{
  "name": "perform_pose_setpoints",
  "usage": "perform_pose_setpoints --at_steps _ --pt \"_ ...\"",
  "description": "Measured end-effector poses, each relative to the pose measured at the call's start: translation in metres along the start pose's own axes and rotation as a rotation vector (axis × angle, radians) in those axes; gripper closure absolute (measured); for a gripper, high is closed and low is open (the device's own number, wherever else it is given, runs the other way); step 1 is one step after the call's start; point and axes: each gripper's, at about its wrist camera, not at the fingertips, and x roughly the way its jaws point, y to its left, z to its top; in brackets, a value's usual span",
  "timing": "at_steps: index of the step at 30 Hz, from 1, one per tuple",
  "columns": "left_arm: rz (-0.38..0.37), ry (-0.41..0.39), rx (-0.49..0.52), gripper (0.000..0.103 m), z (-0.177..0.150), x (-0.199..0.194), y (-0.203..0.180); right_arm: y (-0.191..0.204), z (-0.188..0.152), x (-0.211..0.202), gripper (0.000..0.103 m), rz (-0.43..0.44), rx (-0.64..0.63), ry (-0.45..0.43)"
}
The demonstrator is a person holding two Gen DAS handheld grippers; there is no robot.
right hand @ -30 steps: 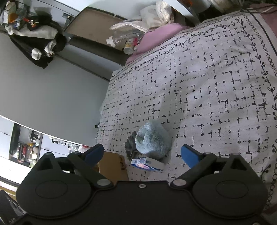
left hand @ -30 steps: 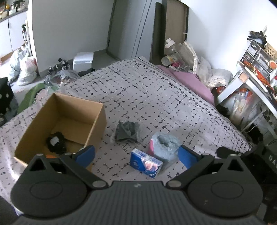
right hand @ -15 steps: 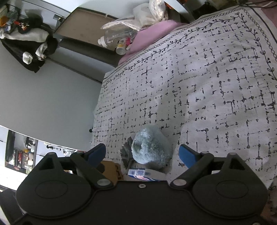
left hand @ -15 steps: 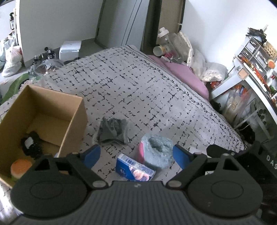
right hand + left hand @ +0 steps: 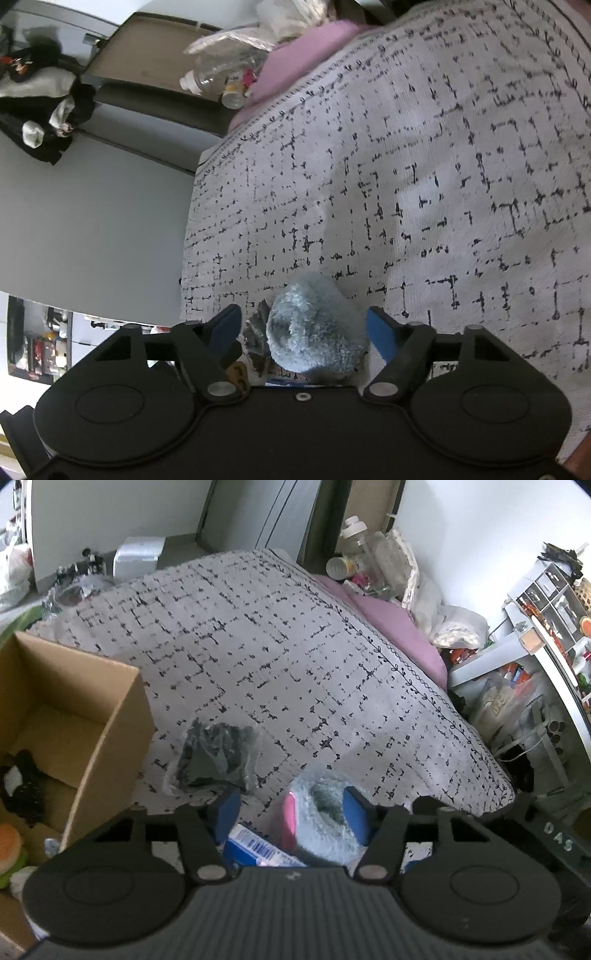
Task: Organize soft objects
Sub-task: 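Move both tools to the grey fuzzy sock on the bed, then grasp the grey fuzzy sock with the right tool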
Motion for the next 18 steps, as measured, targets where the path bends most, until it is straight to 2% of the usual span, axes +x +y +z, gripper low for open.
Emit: perform_pose_setpoints --at_steps 5,11,14,18 --pt "-0.017 0.018 -0.01 0.053 0.004 0.012 -0.003 0.001 0.001 0.01 0.046 0.018 0.013 0.009" --pt "-0.029 0.054 -0.036 0.063 0.005 0.028 0.0 0.001 -0.001 0.02 0.054 0.005 0.023 0.028" --pt "-0.037 0.078 -0.049 0.064 0.002 0.035 0.001 -0.001 -0.001 0.026 0.058 -0.013 0.02 0.034" --pt "0.007 0.105 -0.055 0.064 -0.001 0.045 0.004 -0.005 -0.001 0.035 0.059 -0.029 0.028 0.047"
